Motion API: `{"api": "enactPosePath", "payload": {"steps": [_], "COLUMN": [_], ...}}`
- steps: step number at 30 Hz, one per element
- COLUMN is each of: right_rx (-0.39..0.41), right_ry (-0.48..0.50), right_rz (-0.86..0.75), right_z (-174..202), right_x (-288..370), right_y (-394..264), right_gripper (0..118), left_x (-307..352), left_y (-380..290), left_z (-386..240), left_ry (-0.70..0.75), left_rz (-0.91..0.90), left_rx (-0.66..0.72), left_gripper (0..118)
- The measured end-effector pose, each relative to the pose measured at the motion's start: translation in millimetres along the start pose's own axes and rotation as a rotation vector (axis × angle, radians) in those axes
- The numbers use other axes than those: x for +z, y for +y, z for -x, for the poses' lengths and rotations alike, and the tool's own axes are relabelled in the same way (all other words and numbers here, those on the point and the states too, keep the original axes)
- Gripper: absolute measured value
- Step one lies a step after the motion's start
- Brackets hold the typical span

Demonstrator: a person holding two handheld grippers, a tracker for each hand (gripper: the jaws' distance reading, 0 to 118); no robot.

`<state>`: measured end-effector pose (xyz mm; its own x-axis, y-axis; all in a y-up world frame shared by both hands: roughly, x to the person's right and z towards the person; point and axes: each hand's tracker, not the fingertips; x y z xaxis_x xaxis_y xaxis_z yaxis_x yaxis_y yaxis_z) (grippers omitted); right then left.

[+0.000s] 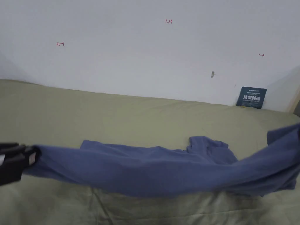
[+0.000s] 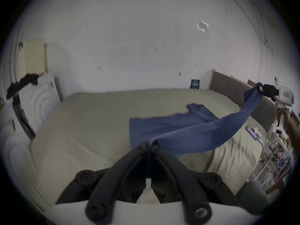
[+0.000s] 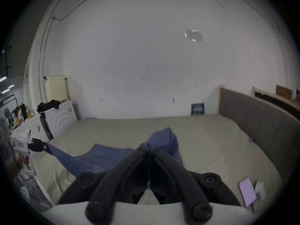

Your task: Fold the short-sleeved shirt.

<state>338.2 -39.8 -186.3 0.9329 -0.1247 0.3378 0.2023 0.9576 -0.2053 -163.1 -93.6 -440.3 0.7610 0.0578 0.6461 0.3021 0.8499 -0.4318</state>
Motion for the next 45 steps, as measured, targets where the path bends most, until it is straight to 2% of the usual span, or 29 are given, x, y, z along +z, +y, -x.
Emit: {"api": "enactPosePath", "payload": {"steps": [4,9,12,24,27,30,36,38,39,40,41,42,43,45], "right_rx": [-0.107,-0.13,-0.212,-0.337,-0.315,-0.204,-0.125,-0.107,-0.105,-0.125,-0.134,-0.134,-0.13,-0.139], "right_ry": [-0.016,-0.053,-0.08,-0.191,-0.191,-0.196,-0.156,-0.172,-0.179,-0.191,-0.196,-0.219,-0.262,-0.27], "right_rz": [0.081,0.186,0.244,0.389,0.377,0.389,0.405,0.431,0.445,0.462,0.471,0.494,0.498,0.472], "right_z": [-7,-6,-8,-23,-20,-14,-25,-31,-35,-47,-51,-54,-55,-60], "right_x": [29,59,74,82,81,65,5,-19,-30,-40,-45,-49,-48,-37], "right_y": [-49,-108,-135,-193,-190,-173,-147,-145,-144,-148,-149,-150,-151,-156], "right_gripper": [2,2,2,2,2,2,2,2,4,17,60,93,103,103], "left_x": [15,22,23,8,7,5,-25,-41,-48,-54,-57,-59,-58,-49], "left_y": [-52,-108,-133,-173,-168,-150,-112,-107,-105,-105,-106,-107,-109,-116], "left_z": [-5,-10,-13,-12,-10,-8,-5,-1,-1,2,5,9,12,18], "left_ry": [-0.029,-0.061,-0.065,-0.066,-0.063,-0.073,-0.045,-0.024,-0.019,-0.015,0.0,0.014,0.033,0.036], "left_rz": [0.046,0.154,0.222,0.324,0.319,0.304,0.303,0.319,0.328,0.335,0.343,0.351,0.348,0.338], "left_rx": [0.053,0.135,0.161,0.231,0.252,0.255,0.123,0.095,0.096,0.099,0.123,0.166,0.202,0.268], "left_gripper": [2,2,2,2,2,2,2,2,10,21,54,85,102,103]}}
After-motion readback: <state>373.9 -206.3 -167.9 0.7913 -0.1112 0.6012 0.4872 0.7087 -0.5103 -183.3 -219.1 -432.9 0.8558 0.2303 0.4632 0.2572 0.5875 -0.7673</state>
